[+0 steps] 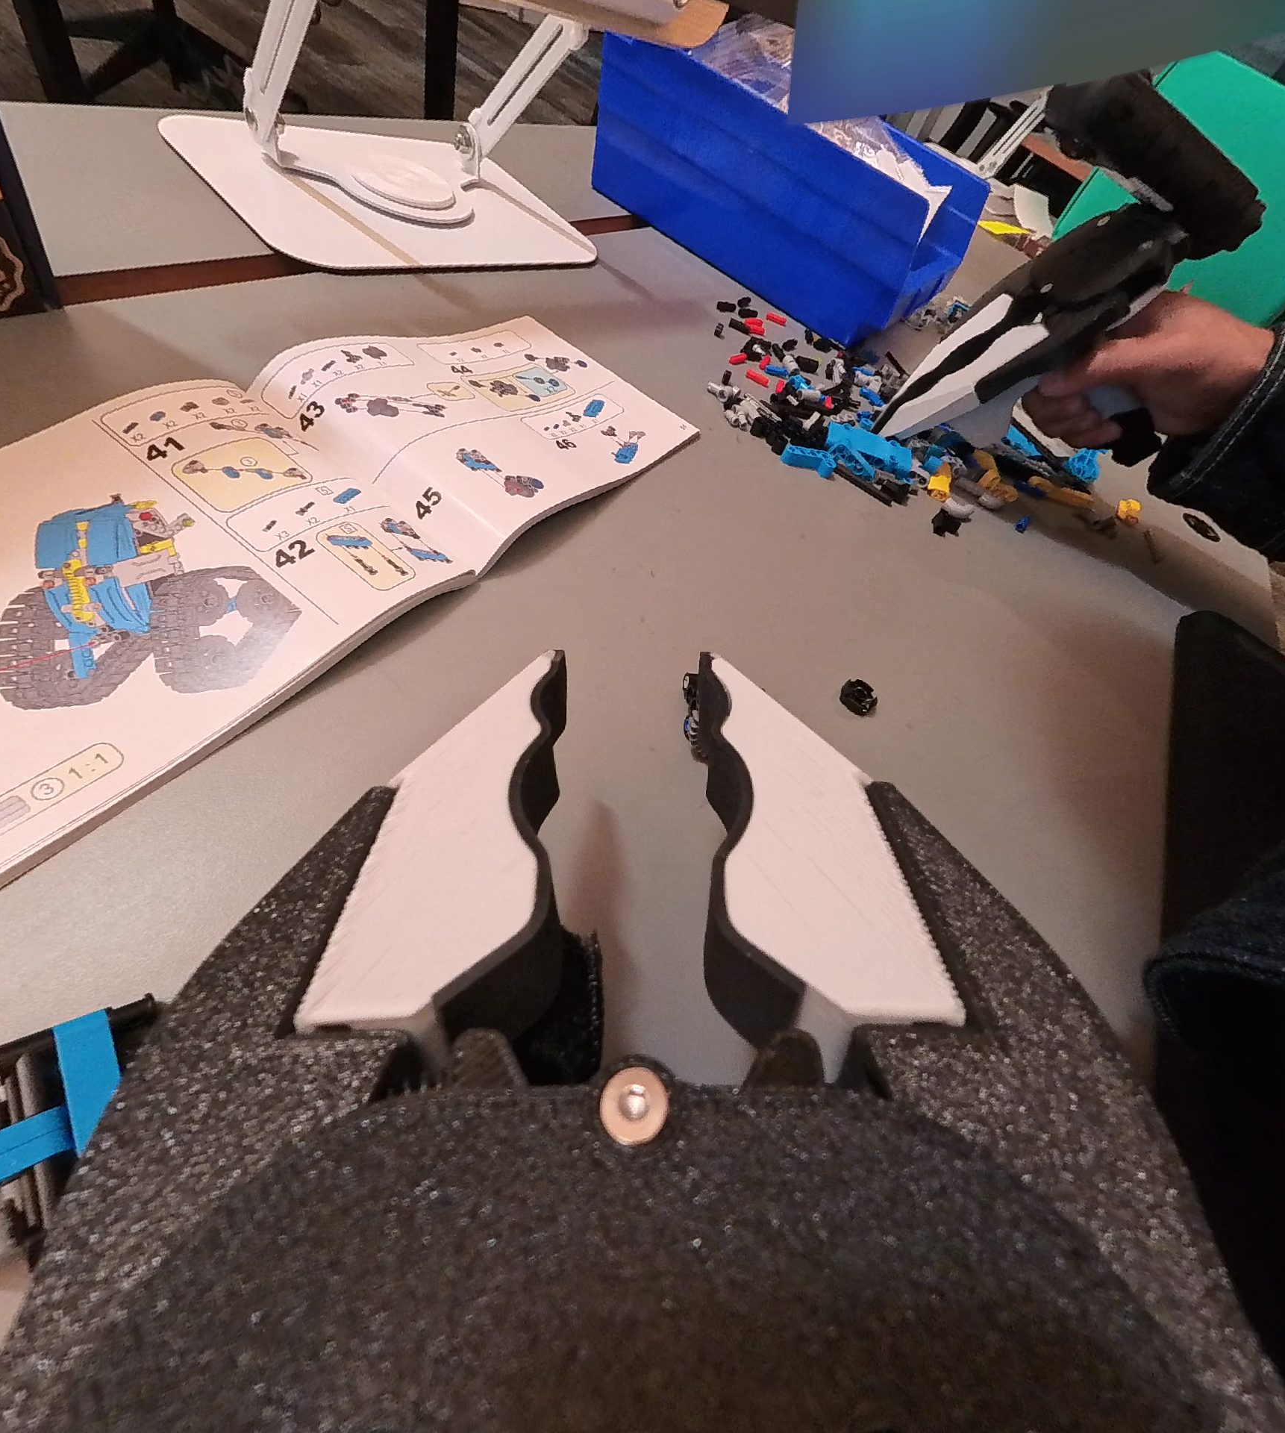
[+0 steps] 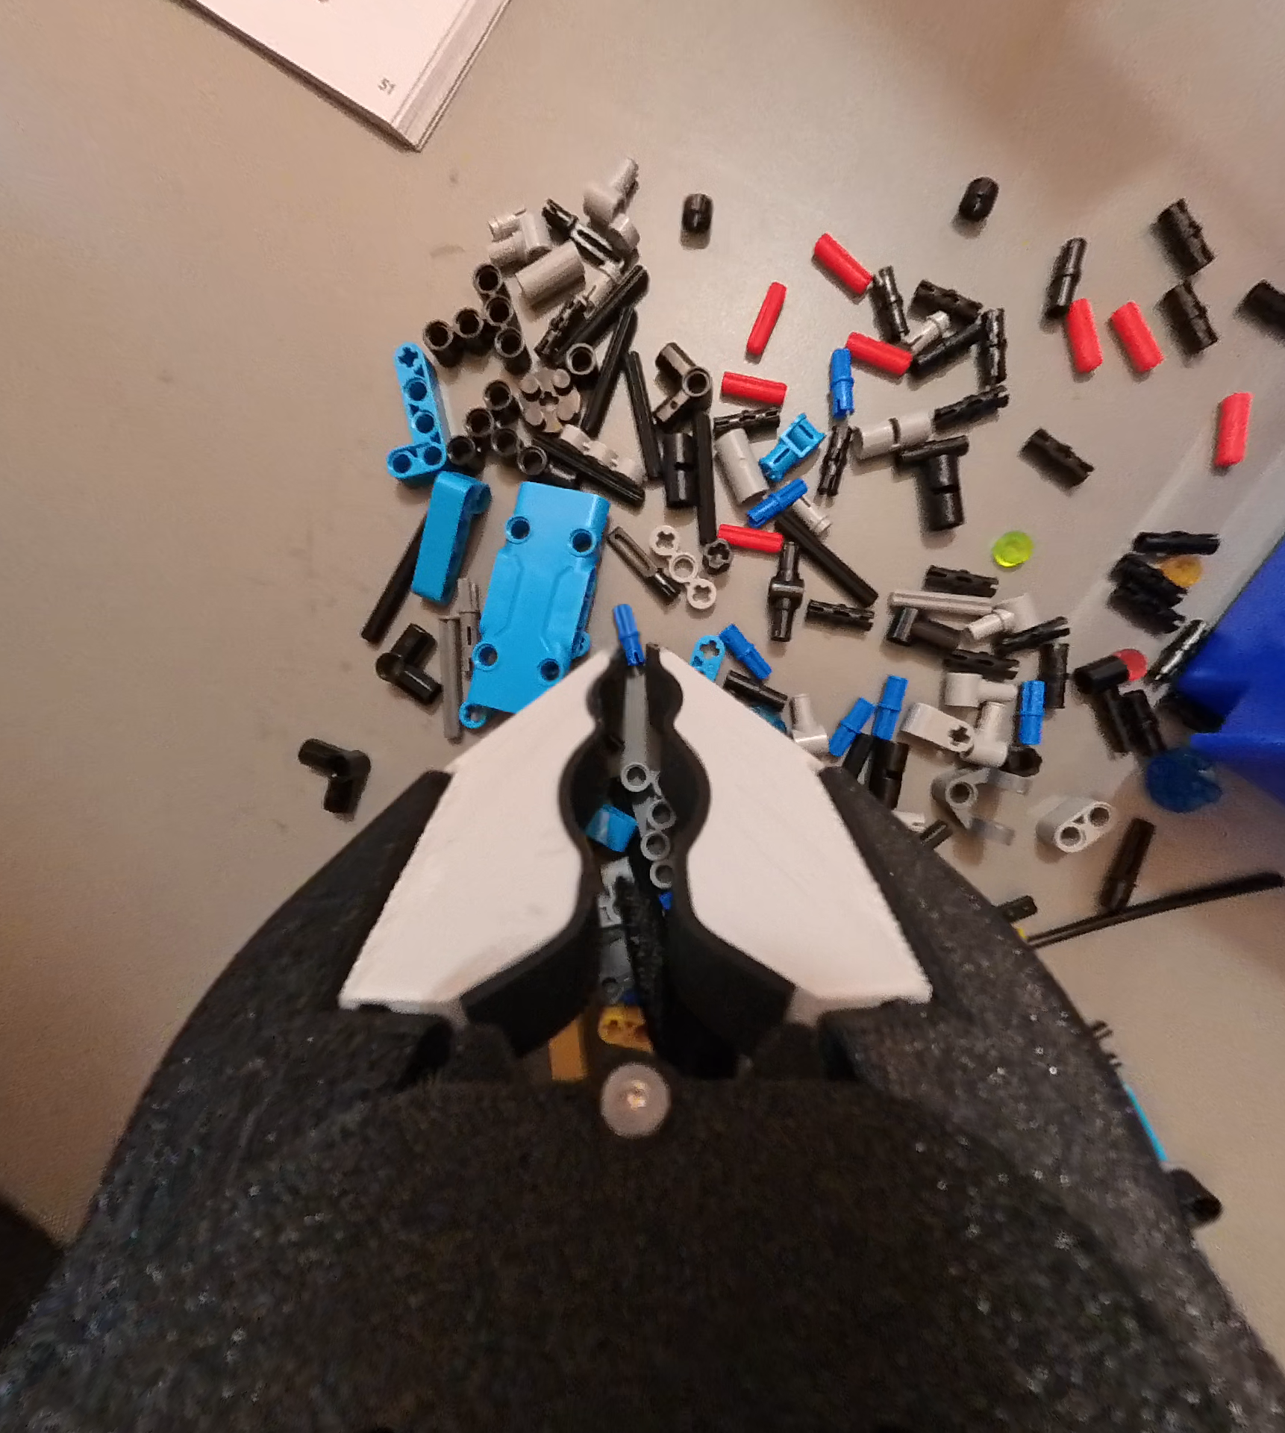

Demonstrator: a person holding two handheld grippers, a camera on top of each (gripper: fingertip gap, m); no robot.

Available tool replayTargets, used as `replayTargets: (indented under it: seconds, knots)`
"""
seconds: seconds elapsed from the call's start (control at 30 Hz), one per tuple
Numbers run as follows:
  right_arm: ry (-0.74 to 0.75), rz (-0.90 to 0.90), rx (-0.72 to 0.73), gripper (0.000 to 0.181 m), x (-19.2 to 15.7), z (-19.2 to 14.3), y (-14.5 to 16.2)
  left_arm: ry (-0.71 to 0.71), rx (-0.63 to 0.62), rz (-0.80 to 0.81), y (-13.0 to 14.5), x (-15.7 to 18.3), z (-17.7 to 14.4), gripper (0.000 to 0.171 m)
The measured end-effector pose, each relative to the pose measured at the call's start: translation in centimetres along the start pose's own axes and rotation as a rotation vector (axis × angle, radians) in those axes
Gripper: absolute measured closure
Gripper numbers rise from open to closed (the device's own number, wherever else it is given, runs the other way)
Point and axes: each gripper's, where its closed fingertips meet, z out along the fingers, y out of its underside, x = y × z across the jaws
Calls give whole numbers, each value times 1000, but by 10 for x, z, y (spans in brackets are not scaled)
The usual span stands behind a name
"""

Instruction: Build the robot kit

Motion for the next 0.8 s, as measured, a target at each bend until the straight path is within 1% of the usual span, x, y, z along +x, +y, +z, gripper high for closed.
replayTargets:
  seconds: [0.13,0.2,0.27,0.3,0.37,0.43,0.5,0.57,0.63,0.7,0.73,0.77,0.8]
  knots:
    - [-5,-28,19,177,-4,-6,-6,-1,1,4,0,0,0,138]
    - [-44,-67,69,176,-20,-19,-21,-2,4,3,-1,0,-1,138]
    - [-190,-146,151,176,-68,-31,-42,-1,8,0,-2,0,-1,138]
    - [-259,-177,171,176,-95,-30,-48,2,10,-2,-2,1,-1,138]
    - [-384,-206,126,176,-149,-10,-44,8,10,-5,-2,2,0,138]
    - [-398,-252,100,176,-179,16,-39,6,7,3,-2,2,0,138]
    - [-469,-237,84,176,-205,30,-39,0,7,9,-2,2,-1,138]
    - [-472,-264,95,176,-216,37,-42,4,9,8,-2,3,-1,138]
    - [-459,-285,106,176,-215,38,-43,2,10,14,-3,3,-1,138]
    - [-490,-239,100,176,-214,37,-42,1,6,14,-2,3,-1,138]
    - [-507,-226,98,168,-213,34,-41,4,5,13,-2,3,-1,138]
    - [-520,-212,112,154,-209,28,-43,5,5,14,-2,4,-1,138]
    - [-527,-184,143,152,-199,18,-47,4,4,17,-2,4,-1,138]
